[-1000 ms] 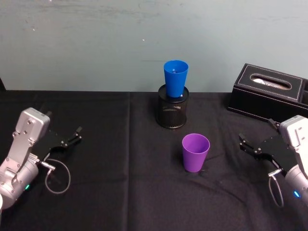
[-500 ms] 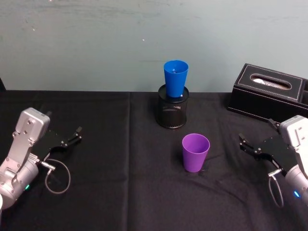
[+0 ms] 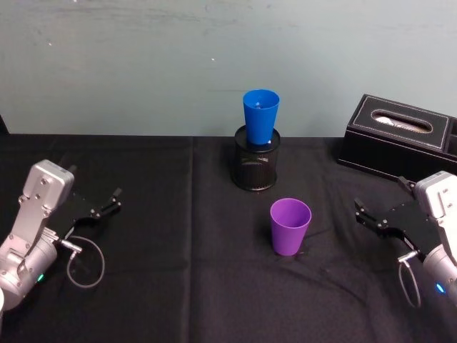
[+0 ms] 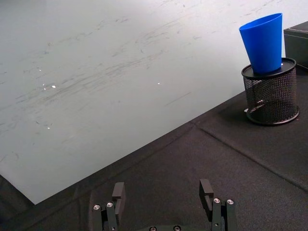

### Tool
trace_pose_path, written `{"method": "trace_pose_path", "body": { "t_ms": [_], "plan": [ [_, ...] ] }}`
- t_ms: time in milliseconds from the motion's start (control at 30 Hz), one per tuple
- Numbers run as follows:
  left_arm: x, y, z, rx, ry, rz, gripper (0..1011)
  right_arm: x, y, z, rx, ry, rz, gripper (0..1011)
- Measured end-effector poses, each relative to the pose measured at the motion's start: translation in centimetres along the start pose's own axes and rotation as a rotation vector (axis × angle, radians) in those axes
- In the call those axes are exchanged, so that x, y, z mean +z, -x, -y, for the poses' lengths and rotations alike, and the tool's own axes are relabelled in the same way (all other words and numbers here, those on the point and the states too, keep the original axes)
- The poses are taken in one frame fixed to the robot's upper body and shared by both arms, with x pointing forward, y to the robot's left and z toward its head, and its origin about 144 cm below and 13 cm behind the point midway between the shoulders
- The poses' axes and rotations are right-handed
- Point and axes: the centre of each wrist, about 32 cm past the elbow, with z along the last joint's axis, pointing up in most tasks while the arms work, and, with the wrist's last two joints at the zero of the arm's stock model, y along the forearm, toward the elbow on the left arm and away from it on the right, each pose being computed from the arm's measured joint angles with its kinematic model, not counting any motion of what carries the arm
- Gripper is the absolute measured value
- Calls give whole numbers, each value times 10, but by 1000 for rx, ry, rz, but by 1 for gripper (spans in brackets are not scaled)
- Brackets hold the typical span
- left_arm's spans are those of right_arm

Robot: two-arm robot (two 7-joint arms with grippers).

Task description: Pick up one cup with a gripper and tap it against the other cup.

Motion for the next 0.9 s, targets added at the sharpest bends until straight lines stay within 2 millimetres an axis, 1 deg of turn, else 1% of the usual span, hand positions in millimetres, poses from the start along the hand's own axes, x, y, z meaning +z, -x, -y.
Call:
{"method": "trace_pose_path", "body": {
  "t_ms": [900],
  "plan": [
    [0,0,0,0,0,0,1011,0,0,0,0,0,0,1003]
  ]
}}
